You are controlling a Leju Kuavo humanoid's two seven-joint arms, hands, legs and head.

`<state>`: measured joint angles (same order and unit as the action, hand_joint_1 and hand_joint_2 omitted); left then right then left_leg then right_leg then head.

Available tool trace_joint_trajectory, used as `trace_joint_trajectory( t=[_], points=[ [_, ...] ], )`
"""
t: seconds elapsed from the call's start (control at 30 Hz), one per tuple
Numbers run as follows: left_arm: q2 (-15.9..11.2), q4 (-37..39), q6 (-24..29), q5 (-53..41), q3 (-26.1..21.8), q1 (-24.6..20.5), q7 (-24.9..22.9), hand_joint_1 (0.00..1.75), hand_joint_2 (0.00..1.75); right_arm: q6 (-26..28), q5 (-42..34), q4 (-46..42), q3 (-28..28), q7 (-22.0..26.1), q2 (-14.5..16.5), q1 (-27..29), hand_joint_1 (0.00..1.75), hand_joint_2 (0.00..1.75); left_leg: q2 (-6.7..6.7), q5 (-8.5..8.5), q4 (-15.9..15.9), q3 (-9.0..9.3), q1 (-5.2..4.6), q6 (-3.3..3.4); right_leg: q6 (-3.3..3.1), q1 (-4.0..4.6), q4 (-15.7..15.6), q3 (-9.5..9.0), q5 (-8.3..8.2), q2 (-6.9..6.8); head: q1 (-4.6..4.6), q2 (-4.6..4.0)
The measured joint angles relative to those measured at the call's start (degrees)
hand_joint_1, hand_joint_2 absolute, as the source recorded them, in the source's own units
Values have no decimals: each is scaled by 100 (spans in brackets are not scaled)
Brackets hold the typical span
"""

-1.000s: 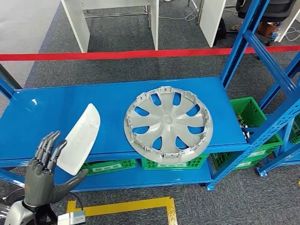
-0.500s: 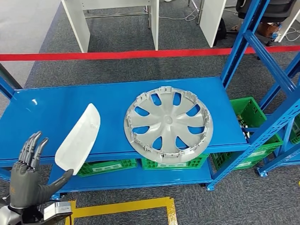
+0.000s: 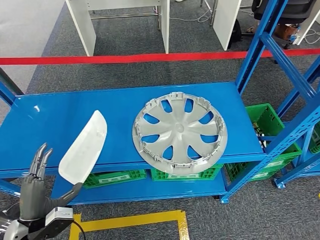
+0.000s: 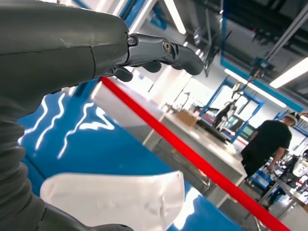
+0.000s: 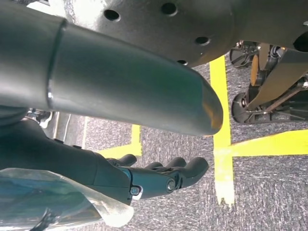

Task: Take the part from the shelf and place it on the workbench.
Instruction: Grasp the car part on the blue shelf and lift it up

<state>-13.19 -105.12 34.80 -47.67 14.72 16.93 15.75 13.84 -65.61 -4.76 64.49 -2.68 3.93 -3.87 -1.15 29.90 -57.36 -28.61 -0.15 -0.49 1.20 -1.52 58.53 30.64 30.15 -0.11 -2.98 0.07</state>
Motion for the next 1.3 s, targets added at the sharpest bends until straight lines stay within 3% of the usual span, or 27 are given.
trace_joint_trajectory(
  t=[0.47, 1.3],
  points=[
    [267, 565, -110, 170, 132, -143, 78, 0, 175, -12, -66, 0, 179, -23, -9, -5, 0, 0, 0, 0, 0, 0, 0, 0, 0, 0, 0, 0, 0, 0, 1, 0],
    [115, 1067, -157, -169, 203, -135, -489, 0, 175, -22, -285, 0, 386, -35, -48, -4, 0, 0, 0, 0, 0, -1, 0, 0, 0, 1, 0, 0, 0, 0, 1, 0]
  ],
)
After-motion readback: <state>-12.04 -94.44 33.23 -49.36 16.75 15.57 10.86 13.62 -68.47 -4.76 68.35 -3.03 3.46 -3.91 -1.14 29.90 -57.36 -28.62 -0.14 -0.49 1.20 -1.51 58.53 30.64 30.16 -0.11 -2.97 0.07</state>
